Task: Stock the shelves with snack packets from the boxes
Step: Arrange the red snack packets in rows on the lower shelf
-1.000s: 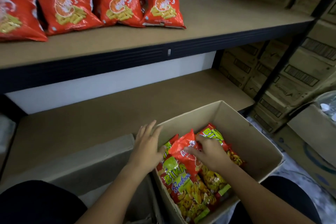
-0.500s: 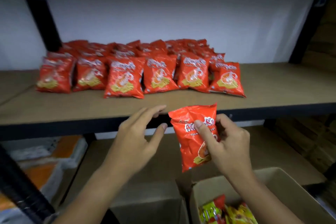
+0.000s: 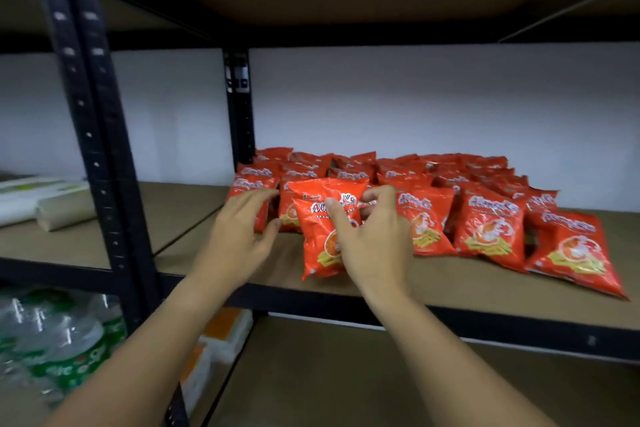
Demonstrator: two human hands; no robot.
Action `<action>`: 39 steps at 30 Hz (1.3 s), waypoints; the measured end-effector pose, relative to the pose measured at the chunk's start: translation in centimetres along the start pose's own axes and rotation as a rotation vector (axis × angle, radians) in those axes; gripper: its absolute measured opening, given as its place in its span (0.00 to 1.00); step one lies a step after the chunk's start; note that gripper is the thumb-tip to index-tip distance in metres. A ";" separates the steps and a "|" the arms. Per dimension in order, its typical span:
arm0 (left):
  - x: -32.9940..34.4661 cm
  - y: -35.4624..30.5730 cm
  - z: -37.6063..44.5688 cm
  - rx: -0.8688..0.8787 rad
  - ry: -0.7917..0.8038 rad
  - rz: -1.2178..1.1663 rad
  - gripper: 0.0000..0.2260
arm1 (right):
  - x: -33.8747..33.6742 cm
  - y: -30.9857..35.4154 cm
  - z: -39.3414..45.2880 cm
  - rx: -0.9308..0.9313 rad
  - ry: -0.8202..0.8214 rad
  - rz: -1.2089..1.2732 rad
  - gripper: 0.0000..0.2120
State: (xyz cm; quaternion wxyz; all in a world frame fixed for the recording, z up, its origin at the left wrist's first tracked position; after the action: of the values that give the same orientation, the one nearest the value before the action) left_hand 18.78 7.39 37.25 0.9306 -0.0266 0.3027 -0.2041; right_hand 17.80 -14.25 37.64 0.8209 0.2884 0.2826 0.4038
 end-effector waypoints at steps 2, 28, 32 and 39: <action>0.6 2.1 0.4 -0.028 0.036 0.020 0.21 | 1.8 1.0 0.3 -0.069 -0.039 -0.079 0.22; 6.7 10.8 2.6 -0.182 0.228 -0.005 0.27 | 14.0 -0.9 1.7 0.026 0.475 -0.534 0.47; 6.8 10.9 2.7 -0.193 0.246 0.052 0.28 | 14.5 -1.4 1.8 0.082 0.504 -0.522 0.49; 6.4 10.4 2.4 -0.174 0.240 0.044 0.28 | 14.3 -1.2 1.6 0.115 0.558 -0.483 0.48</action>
State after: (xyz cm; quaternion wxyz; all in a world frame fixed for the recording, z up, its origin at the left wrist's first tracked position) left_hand 28.62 14.24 33.90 0.8862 -0.0759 0.4287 -0.1582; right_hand 26.86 -3.47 34.53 0.7663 0.1380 0.5778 0.2449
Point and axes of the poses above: each hand's wrist, its own z-axis towards the middle knuckle, its own x-axis out of the palm, y = z × x, the point moved 7 cm from there along z, towards the middle knuckle, and after that the axes turned 8 degrees about z, right-handed, at the moved point
